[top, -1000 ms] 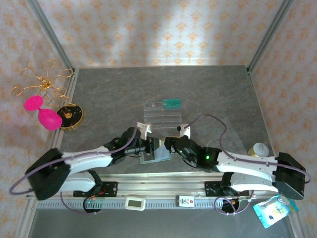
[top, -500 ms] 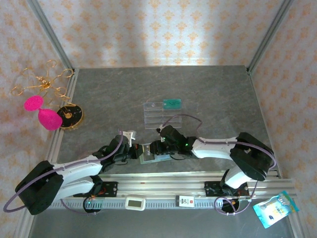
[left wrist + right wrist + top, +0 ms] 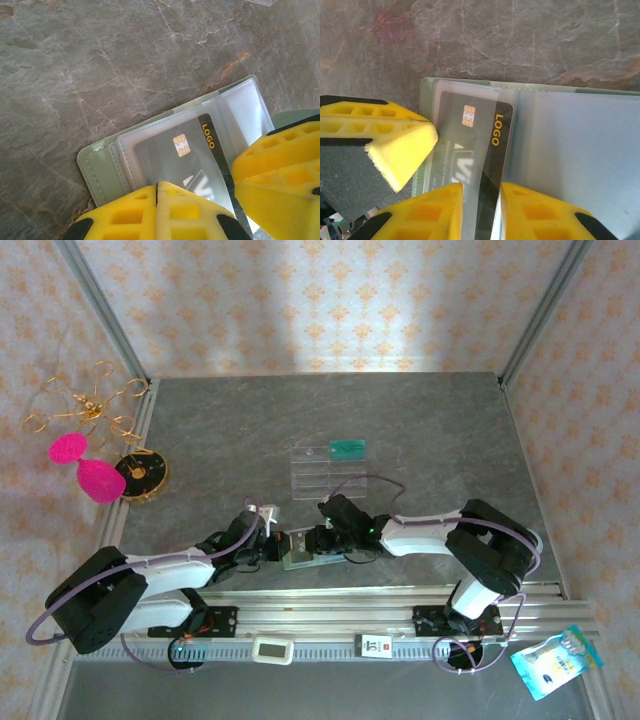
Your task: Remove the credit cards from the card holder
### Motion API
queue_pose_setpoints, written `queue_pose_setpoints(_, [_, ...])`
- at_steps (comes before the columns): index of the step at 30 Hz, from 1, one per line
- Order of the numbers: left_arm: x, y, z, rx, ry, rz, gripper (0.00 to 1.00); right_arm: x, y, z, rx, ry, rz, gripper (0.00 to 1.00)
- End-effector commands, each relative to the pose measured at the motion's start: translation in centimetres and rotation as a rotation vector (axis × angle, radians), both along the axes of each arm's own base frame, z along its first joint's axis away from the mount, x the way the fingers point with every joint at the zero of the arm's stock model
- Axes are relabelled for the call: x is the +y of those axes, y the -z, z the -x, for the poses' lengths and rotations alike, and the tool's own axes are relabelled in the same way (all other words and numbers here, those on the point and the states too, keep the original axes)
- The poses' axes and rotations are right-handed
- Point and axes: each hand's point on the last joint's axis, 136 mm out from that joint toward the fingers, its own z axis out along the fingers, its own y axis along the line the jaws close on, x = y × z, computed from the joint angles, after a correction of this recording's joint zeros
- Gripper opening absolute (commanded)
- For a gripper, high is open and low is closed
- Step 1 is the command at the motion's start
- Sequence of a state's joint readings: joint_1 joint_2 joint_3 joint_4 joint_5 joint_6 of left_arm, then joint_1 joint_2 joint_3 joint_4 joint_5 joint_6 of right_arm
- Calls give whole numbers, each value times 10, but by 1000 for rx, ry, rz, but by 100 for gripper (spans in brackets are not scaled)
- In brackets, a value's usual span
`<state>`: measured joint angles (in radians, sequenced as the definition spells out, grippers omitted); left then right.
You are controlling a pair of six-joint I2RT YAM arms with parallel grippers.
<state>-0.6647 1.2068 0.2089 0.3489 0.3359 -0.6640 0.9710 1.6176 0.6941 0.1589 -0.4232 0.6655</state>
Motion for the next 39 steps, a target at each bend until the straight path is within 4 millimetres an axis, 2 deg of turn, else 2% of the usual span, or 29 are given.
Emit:
queue_pose_setpoints(1, [2,6,0,9,12,-23,0,-4,5,-11,-7,57,33,24])
queue_pose_setpoints(5, [2,8,1,9,16,-23,0,-12,7,-13,-13,88,46,24])
queue_pose_setpoints(8, [0,8,2,13,23,-12,0,-7,11,-9,11,63,32,19])
queue_pose_setpoints(13, [-2,9,3,22,29,-3,0,2,8,-7,20,36,-12,0])
queue_pose_setpoints(14, [-2,9,3,20,30,-3,0,2,5,-7,13,40,-18,0])
queue_pose_setpoints(18, [-2,4,2,12,26,5,0,-12,-4,-13,-26,106,-15,0])
queue_pose_setpoints(23, [-5,-19,-6,-50,21,27,0,-30,-3,-12,-34,159,17,0])
queue_pose_setpoints(28, [-16,-35,-7,-70,54,61,0,-33,4,-8,-20,152,24,0])
queue_pose_setpoints(36, [-32,-14,1,-19,109,42,0,-27,12,-8,-7,132,30,0])
queue_pose_setpoints(39, [-29,-2,2,10,104,12,0,-28,12,-7,-4,134,27,15])
